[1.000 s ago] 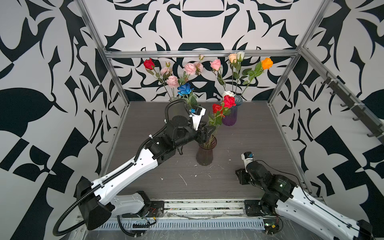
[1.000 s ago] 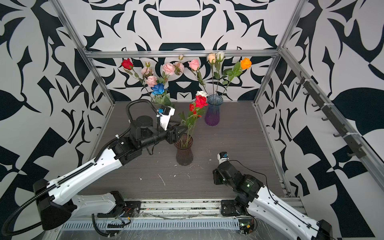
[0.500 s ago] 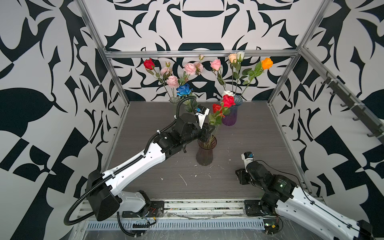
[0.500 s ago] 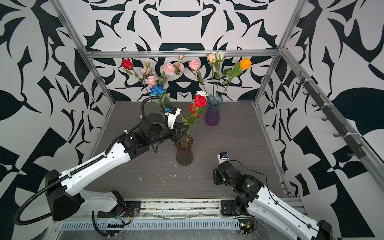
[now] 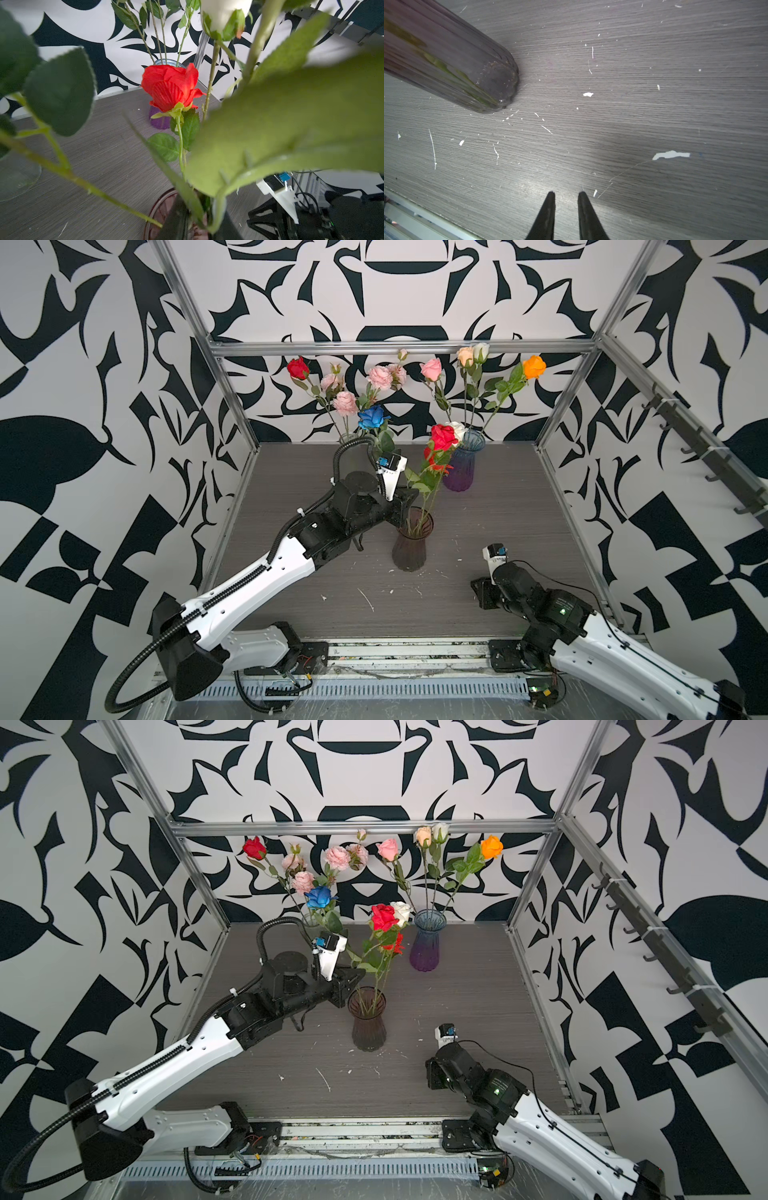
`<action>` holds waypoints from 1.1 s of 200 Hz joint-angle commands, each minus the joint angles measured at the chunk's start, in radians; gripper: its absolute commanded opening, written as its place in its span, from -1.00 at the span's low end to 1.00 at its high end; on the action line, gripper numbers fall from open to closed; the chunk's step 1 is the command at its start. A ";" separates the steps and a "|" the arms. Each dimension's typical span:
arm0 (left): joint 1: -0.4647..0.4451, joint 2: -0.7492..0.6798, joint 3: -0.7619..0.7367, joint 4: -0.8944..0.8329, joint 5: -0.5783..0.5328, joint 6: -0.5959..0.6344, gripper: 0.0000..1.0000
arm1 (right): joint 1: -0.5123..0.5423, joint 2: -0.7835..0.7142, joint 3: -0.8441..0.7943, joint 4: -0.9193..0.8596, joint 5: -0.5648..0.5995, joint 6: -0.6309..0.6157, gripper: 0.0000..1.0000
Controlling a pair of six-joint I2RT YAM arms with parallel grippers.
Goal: Arrange the flowers into the vase
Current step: 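Lower the red rose stem into the dark pink vase and release, then draw the left gripper back while the right gripper reaches to the dark pink vase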
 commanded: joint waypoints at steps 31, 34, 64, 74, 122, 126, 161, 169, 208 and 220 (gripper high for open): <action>-0.002 -0.025 -0.009 -0.041 -0.120 -0.066 -0.53 | 0.004 0.002 0.021 0.009 0.018 0.007 -0.53; -0.002 -0.019 -0.001 -0.051 -0.126 -0.072 -0.53 | 0.004 0.002 0.022 0.009 0.017 0.007 -0.52; -0.002 0.053 0.094 -0.143 -0.163 -0.117 -0.54 | 0.004 0.013 0.025 0.012 0.015 0.004 -0.53; -0.002 0.067 0.119 -0.161 -0.173 -0.130 -0.55 | 0.004 0.013 0.025 0.012 0.015 0.004 -0.53; -0.002 0.129 0.170 -0.158 -0.143 -0.122 -0.08 | 0.004 0.001 0.023 0.010 0.017 0.004 -0.53; -0.002 0.128 0.171 -0.159 -0.140 -0.120 -0.06 | 0.004 0.002 0.023 0.011 0.015 0.004 -0.53; -0.002 0.085 0.154 -0.165 -0.182 -0.118 -0.11 | 0.003 0.003 0.024 0.011 0.013 0.004 -0.53; -0.002 0.066 0.145 -0.164 -0.196 -0.119 -0.12 | 0.004 0.003 0.025 0.011 0.012 0.004 -0.53; -0.002 -0.077 0.049 -0.089 -0.213 -0.072 -0.14 | 0.004 -0.001 0.032 0.007 0.006 0.001 -0.52; -0.002 -0.127 0.001 -0.045 -0.211 -0.058 -0.14 | 0.004 -0.006 0.040 0.006 -0.001 -0.003 -0.52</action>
